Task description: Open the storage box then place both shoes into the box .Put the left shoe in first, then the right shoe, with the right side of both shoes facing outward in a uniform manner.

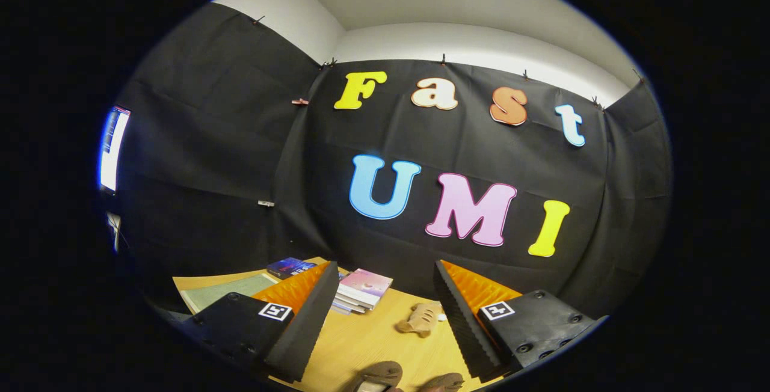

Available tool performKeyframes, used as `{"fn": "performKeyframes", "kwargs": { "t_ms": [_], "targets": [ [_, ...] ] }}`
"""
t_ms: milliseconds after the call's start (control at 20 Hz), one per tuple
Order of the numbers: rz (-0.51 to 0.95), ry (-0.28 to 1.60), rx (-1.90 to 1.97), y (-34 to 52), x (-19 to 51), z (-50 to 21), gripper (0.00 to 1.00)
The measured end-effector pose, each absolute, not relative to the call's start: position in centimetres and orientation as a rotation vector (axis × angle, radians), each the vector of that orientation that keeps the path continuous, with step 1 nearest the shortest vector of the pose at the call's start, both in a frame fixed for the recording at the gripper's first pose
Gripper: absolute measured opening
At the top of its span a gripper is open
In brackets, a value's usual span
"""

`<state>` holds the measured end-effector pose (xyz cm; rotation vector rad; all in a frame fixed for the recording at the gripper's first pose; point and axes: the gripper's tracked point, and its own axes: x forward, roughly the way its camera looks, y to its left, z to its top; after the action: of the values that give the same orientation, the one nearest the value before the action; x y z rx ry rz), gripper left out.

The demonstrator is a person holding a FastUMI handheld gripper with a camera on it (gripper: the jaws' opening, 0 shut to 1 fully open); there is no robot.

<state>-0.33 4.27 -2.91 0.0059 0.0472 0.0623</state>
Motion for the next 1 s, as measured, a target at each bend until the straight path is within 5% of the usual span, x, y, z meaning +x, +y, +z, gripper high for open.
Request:
{"fn": "performKeyframes", "kwargs": {
  "t_ms": [650, 1000],
  "targets": [
    [0.470, 0.282, 0.584, 11.9, 0.4, -10.0, 0.98],
    [0.620, 0.652, 0.870, 15.7, -0.6, -20.6, 0.97]
  ]
}}
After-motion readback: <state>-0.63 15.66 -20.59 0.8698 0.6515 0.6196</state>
